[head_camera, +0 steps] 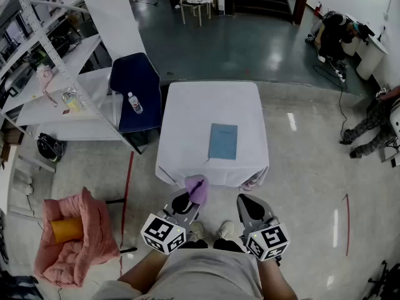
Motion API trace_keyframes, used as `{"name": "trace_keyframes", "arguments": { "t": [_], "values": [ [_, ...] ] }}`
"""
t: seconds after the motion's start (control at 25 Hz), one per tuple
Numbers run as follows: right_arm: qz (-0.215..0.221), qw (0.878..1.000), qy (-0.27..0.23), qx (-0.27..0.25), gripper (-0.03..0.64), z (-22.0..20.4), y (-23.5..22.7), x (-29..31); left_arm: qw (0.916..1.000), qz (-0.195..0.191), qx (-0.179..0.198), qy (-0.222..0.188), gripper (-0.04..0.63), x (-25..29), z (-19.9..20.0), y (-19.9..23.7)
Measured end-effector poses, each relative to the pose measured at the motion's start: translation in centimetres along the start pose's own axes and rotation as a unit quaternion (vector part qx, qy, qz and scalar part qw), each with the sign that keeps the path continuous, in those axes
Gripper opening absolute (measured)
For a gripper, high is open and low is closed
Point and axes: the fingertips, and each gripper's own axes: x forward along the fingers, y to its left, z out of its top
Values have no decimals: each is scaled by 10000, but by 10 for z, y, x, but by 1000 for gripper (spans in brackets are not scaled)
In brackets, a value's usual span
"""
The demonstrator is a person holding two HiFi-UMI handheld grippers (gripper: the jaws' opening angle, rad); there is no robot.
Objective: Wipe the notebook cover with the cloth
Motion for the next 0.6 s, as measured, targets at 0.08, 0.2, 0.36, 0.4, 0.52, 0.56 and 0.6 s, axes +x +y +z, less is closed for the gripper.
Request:
{"name": "trace_keyframes", "arguments": {
  "t": [0.08, 0.2, 0.36, 0.4, 0.52, 0.56, 0.6],
  "values": [
    [-6, 10000, 7, -7, 12, 0, 2, 1, 10000, -22, 0, 2, 78, -2, 0, 0],
    [-19, 10000, 14, -8, 12, 0, 5, 4, 10000, -50, 3, 2, 78, -3, 1, 4],
    [-32, 10000, 43, -63, 12, 3, 7, 9, 10000, -82, 3, -9, 78, -2, 5, 10],
    [-37, 9999, 59, -84, 12, 4, 7, 10, 10000, -93, 3, -17, 78, -2, 6, 11],
    [-38, 10000, -21, -6, 12, 6, 7, 13, 9999, -140, 17, -36, 78, -1, 8, 14],
    [-38, 10000, -78, 41, 13, 8, 7, 14, 9999, -158, 18, -39, 78, -1, 8, 16],
    [-50, 9999, -128, 69, 13, 10, 8, 15, 9998, -175, 17, -40, 78, -1, 9, 18]
  ]
}}
